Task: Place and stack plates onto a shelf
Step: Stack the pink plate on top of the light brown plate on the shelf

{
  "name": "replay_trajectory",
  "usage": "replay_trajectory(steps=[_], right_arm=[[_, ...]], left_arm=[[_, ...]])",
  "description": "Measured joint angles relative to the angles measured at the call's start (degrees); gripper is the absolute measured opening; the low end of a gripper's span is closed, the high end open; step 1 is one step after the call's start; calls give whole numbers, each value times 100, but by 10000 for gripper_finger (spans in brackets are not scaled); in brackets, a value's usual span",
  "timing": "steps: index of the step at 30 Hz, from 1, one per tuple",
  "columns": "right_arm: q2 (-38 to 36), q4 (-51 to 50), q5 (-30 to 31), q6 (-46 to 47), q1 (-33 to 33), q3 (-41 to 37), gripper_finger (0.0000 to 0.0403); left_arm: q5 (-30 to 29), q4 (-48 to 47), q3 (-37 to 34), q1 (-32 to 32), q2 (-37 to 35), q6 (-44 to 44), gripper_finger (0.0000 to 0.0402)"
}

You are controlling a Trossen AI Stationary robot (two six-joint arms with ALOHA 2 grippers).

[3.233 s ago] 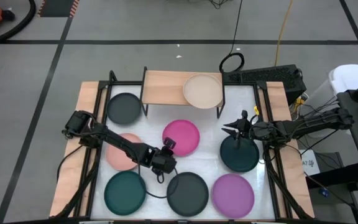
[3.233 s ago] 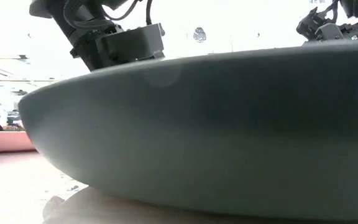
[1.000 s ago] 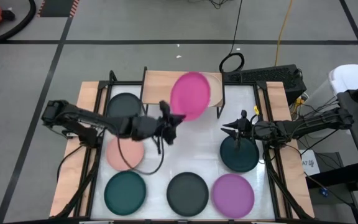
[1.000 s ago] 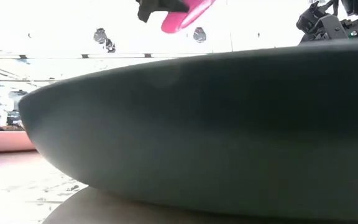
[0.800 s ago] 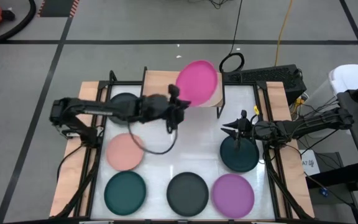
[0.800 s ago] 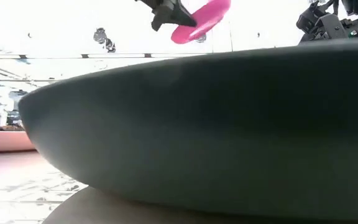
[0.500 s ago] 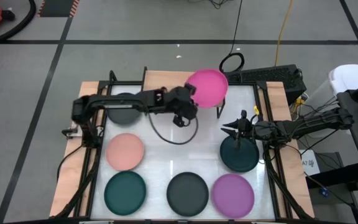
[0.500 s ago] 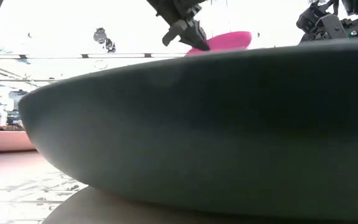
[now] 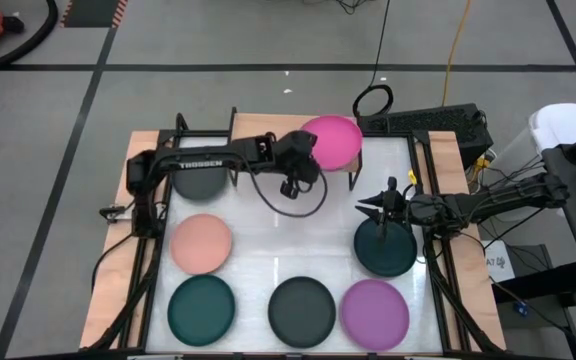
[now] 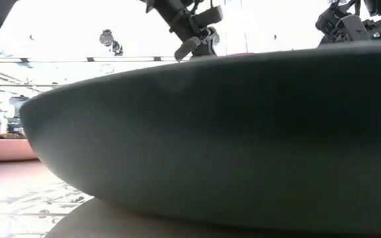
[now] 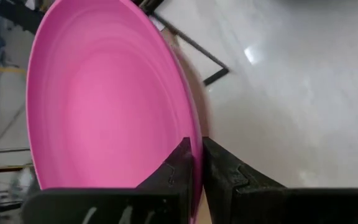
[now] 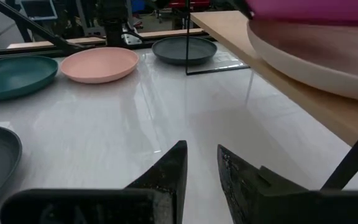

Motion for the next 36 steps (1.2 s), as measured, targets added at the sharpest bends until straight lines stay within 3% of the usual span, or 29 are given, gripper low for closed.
replay_trajectory(steps=[5,22,36], right_arm=[[-1,0,-2,75,2,0,73],[0,0,-2,59,1,0,73],[1,-1,-2,57,2,0,73]], left_arm=[[709,-36,-2,244,79,-434,29],[547,-314,-2,333,118,-852,35],[281,-309,275,67,-96,-1109,176]])
